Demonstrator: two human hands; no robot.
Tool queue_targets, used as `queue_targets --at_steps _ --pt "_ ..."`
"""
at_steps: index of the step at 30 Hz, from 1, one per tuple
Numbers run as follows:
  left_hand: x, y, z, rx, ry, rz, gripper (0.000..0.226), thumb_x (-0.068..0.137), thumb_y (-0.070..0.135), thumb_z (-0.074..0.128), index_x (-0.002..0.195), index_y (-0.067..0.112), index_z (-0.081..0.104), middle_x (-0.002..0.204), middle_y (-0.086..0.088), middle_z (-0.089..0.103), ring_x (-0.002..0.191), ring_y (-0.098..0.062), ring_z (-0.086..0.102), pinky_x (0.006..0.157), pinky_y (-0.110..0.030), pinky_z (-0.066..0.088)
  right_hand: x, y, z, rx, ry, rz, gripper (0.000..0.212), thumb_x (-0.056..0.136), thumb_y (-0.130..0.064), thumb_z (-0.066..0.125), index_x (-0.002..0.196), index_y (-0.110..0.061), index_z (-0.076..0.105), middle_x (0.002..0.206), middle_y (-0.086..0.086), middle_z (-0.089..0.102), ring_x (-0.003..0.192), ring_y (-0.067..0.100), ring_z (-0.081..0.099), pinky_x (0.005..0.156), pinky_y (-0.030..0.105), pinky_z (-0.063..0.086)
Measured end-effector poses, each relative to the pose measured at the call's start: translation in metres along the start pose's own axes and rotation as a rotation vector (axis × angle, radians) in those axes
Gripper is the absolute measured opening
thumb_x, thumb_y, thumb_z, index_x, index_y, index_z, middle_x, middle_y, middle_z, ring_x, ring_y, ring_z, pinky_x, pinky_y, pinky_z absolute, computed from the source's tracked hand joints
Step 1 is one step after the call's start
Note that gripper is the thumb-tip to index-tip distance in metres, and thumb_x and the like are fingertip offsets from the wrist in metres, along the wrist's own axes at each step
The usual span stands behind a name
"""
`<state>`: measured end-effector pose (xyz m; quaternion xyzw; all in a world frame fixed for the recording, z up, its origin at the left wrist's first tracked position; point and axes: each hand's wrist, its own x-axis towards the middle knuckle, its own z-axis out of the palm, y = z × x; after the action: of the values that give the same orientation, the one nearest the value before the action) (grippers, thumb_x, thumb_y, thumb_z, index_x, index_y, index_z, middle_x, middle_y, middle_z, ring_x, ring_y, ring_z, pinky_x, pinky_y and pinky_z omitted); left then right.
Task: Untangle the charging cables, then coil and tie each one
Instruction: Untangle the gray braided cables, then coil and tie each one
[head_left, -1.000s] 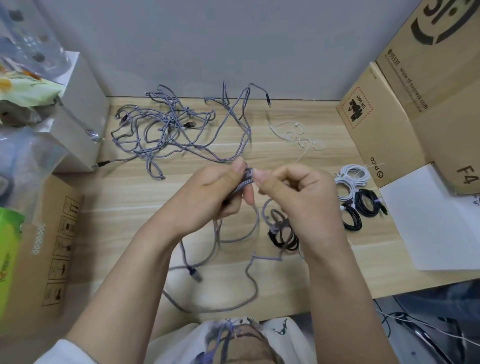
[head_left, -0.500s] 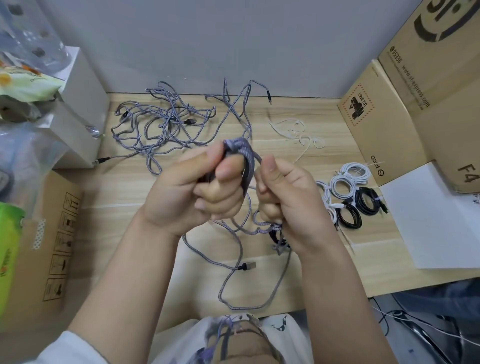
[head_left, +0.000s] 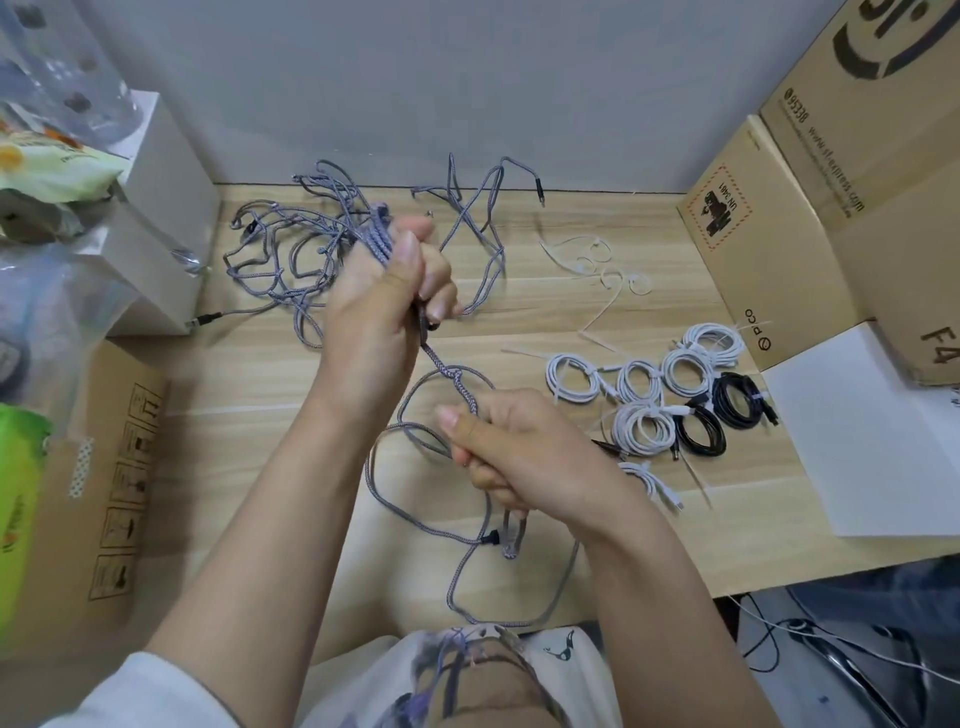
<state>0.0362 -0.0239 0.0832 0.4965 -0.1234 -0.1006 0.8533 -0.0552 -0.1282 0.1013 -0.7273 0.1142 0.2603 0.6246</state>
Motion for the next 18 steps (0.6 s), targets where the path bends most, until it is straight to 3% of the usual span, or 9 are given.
queue_targets --at_steps 6,9,11,14,16,18 --pt "-0.013 -0.011 -0.004 0.531 -0.144 -0.029 0.013 0.091 0.025 0.039 0.098 0.018 0.046 0.061 0.005 0.046 0.057 -0.008 0.042 0.057 -0.016 0.037 -0.006 -0.002 -0.005 -0.183 0.071 -0.119 0.026 0.091 -0.023 0.06 0.067 -0.016 0.054 0.041 -0.01 0.042 0.036 0.011 0.039 0.041 0.023 0.036" --pt "-0.014 -0.009 -0.007 0.749 -0.252 -0.167 0.038 0.089 0.039 0.043 0.092 0.003 0.056 0.054 0.008 0.046 0.049 -0.007 0.042 0.049 -0.015 0.035 -0.012 -0.007 -0.011 -0.15 0.135 -0.138 0.006 0.086 -0.012 0.064 0.086 -0.019 0.064 0.044 -0.011 0.051 0.034 0.013 0.046 0.04 0.017 0.036" --pt "-0.014 -0.006 -0.008 0.739 -0.31 -0.298 0.054 0.093 0.047 0.046 0.081 -0.005 0.055 0.05 0.01 0.042 0.045 -0.008 0.035 0.043 -0.014 0.031 -0.015 -0.009 -0.018 -0.055 0.216 -0.154 0.017 0.084 -0.005 0.065 0.091 -0.02 0.065 0.046 -0.007 0.05 0.033 0.012 0.044 0.039 0.016 0.036" --pt "-0.017 0.001 -0.009 0.632 -0.434 -0.448 0.059 0.095 0.051 0.041 0.072 -0.001 0.055 0.044 0.009 0.034 0.04 -0.009 0.023 0.039 -0.016 0.02 -0.017 -0.01 -0.025 0.024 0.346 -0.234 0.027 0.078 0.004 0.069 0.082 -0.021 0.06 0.045 0.003 0.043 0.034 0.014 0.043 0.04 0.017 0.037" --pt "-0.018 0.005 -0.011 0.617 -0.499 -0.496 0.052 0.084 0.057 0.052 0.066 0.008 0.057 0.044 0.008 0.029 0.04 -0.01 0.02 0.039 -0.019 0.016 -0.017 -0.009 -0.028 -0.022 0.412 -0.268 0.031 0.073 0.005 0.071 0.079 -0.023 0.058 0.046 0.001 0.048 0.037 0.013 0.046 0.045 0.02 0.039" --pt "-0.017 0.01 -0.013 0.673 -0.523 -0.496 0.041 0.069 0.049 0.067 0.06 0.012 0.052 0.047 0.006 0.03 0.043 -0.011 0.023 0.041 -0.021 0.017 -0.017 -0.007 -0.03 -0.119 0.474 -0.293 0.032 0.069 0.004 0.073 0.075 -0.023 0.058 0.047 -0.003 0.049 0.043 0.011 0.044 0.049 0.02 0.038"
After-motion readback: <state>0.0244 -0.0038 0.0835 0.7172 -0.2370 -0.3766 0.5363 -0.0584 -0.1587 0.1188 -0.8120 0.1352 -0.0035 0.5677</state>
